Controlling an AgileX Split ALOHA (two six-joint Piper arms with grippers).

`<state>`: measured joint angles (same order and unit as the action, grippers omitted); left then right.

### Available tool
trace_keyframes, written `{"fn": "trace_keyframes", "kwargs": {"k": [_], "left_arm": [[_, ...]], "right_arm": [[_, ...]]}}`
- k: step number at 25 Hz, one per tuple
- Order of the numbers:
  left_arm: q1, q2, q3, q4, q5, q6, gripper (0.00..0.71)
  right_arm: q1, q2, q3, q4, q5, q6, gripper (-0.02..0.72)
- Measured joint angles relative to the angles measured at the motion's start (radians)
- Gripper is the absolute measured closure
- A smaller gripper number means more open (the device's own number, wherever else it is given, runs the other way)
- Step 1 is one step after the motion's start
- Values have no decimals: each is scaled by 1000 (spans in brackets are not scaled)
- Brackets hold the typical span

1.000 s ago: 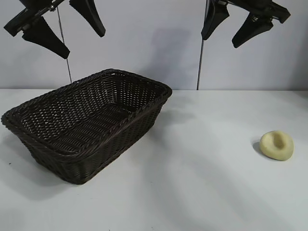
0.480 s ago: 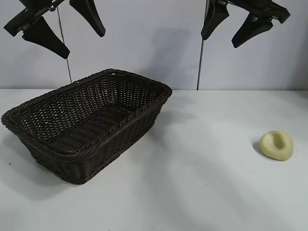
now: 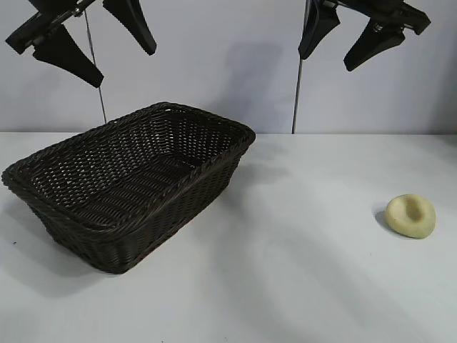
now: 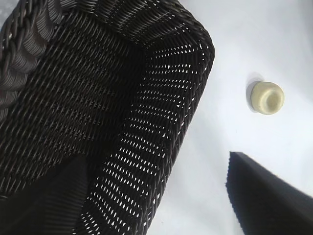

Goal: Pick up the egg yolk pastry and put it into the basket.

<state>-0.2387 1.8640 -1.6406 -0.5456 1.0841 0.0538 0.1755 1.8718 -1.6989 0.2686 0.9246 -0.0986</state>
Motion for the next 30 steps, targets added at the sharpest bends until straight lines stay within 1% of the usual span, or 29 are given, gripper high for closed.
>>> {"fn": "trace_keyframes", "kwargs": {"k": [5, 10, 12, 17, 21, 24, 28, 30], "left_arm": [[0, -42, 0, 0, 42, 0, 139], [0, -108, 0, 9, 120, -7, 139], [-3, -131, 0, 41, 141, -29, 139], [-49, -168, 20, 193, 150, -158, 139], [-110, -179, 86, 290, 150, -277, 139], [-147, -181, 172, 358, 150, -310, 139], [-152, -181, 276, 414, 149, -344, 139], [-152, -181, 309, 443, 147, -379, 139]], "right_arm": [[0, 0, 0, 1, 0, 0, 185], [0, 0, 0, 1, 0, 0, 185], [0, 0, 0, 1, 0, 0, 185], [0, 0, 0, 1, 0, 0, 185], [0, 0, 0, 1, 0, 0, 185], [0, 0, 0, 1, 0, 0, 185], [0, 0, 0, 1, 0, 0, 185], [0, 0, 0, 1, 0, 0, 185]]}}
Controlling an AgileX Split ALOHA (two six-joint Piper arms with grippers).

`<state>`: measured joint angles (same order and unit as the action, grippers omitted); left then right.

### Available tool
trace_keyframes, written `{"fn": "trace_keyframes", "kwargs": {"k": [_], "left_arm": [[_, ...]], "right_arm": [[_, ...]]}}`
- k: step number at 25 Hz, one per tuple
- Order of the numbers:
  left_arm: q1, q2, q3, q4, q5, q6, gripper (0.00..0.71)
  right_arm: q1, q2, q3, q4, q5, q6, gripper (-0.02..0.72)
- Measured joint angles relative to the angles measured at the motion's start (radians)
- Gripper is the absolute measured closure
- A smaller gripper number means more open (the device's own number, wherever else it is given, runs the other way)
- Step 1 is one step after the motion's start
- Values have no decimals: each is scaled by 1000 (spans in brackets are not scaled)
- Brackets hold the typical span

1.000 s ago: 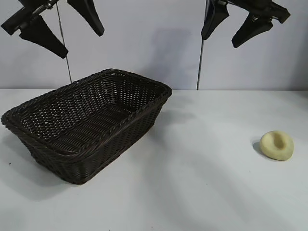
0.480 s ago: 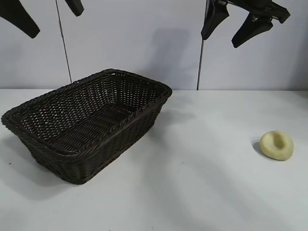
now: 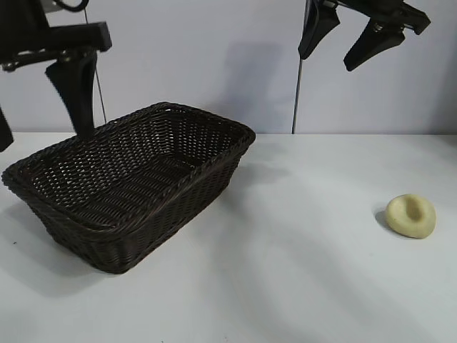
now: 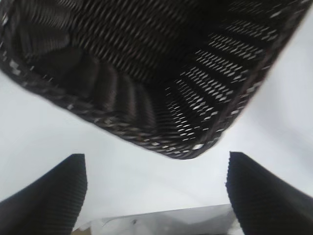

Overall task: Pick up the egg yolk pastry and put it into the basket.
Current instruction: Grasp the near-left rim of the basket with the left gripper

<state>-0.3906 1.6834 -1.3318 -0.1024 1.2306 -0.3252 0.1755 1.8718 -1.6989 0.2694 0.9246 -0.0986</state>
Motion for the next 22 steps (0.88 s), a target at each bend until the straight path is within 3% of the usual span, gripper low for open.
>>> {"fn": "trace_keyframes", "kwargs": {"k": [9, 16, 22], "left_arm": [[5, 0, 16, 51, -66, -193, 139], [81, 0, 16, -42, -55, -219, 139], [84, 0, 16, -66, -117, -340, 139]], "right_arm": [[0, 0, 0, 0, 21, 0, 185], [0, 0, 0, 0, 26, 0, 185], [0, 0, 0, 0, 32, 0, 185]]}}
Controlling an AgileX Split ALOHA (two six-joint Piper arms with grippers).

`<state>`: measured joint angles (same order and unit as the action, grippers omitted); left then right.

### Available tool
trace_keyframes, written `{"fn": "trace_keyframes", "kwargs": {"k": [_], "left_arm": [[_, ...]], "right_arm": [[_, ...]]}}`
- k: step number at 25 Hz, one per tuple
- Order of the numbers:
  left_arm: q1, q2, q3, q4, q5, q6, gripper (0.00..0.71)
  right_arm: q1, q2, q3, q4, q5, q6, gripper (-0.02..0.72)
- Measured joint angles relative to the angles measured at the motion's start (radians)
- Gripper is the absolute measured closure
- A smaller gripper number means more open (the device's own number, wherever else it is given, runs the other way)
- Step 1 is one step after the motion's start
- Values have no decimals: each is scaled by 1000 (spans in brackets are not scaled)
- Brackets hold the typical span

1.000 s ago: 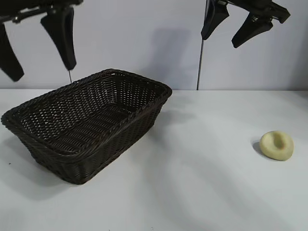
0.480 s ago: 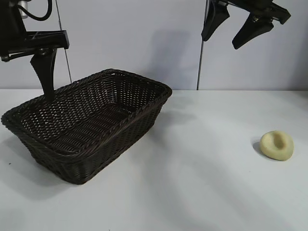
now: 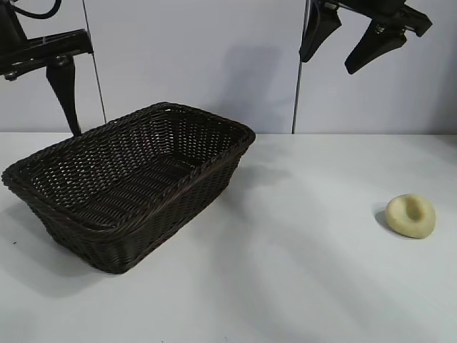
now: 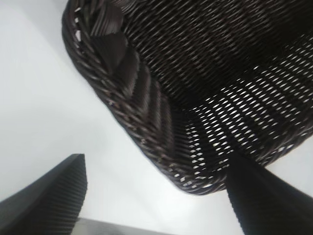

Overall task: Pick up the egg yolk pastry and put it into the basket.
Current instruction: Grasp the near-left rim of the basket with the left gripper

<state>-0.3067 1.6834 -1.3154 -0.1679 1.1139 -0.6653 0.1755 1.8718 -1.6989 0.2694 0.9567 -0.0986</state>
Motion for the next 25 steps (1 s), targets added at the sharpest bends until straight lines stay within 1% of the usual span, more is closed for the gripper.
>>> {"fn": "trace_keyframes", "kwargs": {"k": [3, 7, 9, 10, 13, 16, 17, 19, 22, 23, 25], "left_arm": [[0, 0, 0, 21, 4, -52, 139], [0, 0, 0, 30, 33, -66, 139], [11, 0, 0, 29, 32, -65, 139], [19, 0, 0, 21, 29, -65, 139], [69, -1, 13, -13, 9, -46, 139], [103, -2, 74, -63, -14, -29, 139], [103, -2, 104, -76, -21, -26, 139], [77, -2, 167, -93, -60, -25, 139], [32, -2, 243, -128, -165, -48, 139], [23, -2, 259, -141, -206, -57, 139], [20, -2, 282, -147, -279, -73, 139]], "right_arm": [[0, 0, 0, 0, 14, 0, 185], [0, 0, 0, 0, 16, 0, 185], [0, 0, 0, 0, 16, 0, 185], [0, 0, 0, 0, 16, 0, 185], [0, 0, 0, 0, 16, 0, 185], [0, 0, 0, 0, 16, 0, 185], [0, 0, 0, 0, 16, 0, 185], [0, 0, 0, 0, 16, 0, 185], [0, 0, 0, 1, 16, 0, 185], [0, 0, 0, 1, 17, 0, 185], [0, 0, 0, 1, 18, 0, 185]]}}
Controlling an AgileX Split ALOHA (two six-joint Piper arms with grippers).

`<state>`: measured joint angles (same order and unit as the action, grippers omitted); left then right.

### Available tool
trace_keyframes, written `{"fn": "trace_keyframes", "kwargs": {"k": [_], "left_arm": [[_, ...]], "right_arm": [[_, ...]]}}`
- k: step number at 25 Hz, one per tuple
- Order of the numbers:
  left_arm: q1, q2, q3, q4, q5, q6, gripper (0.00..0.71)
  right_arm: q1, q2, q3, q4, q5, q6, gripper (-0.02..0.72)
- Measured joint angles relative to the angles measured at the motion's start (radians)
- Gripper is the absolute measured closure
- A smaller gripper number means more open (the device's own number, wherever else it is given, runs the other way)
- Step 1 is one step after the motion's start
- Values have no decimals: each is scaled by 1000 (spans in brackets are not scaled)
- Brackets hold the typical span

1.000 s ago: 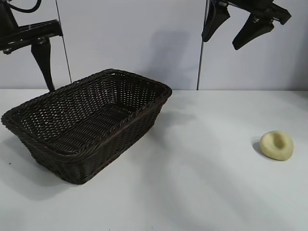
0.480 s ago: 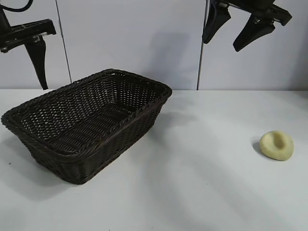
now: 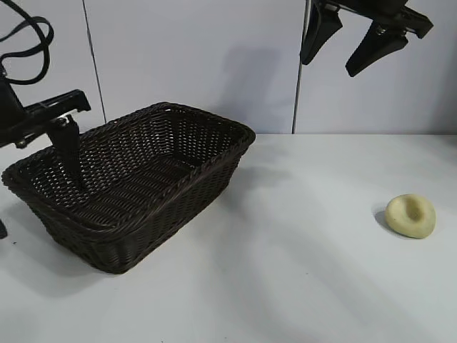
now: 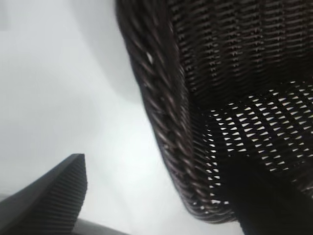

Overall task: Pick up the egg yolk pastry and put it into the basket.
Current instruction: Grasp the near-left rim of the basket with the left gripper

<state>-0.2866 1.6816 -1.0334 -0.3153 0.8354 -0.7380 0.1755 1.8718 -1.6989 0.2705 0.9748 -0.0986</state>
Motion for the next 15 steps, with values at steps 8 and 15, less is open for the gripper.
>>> {"fn": "trace_keyframes", "kwargs": {"k": [8, 15], "left_arm": [[0, 1, 9, 19, -143, -7, 139], [0, 70, 9, 39, -153, -20, 139]], "right_arm": [[0, 0, 0, 0, 2, 1, 185], [0, 0, 0, 2, 2, 19, 185]]}}
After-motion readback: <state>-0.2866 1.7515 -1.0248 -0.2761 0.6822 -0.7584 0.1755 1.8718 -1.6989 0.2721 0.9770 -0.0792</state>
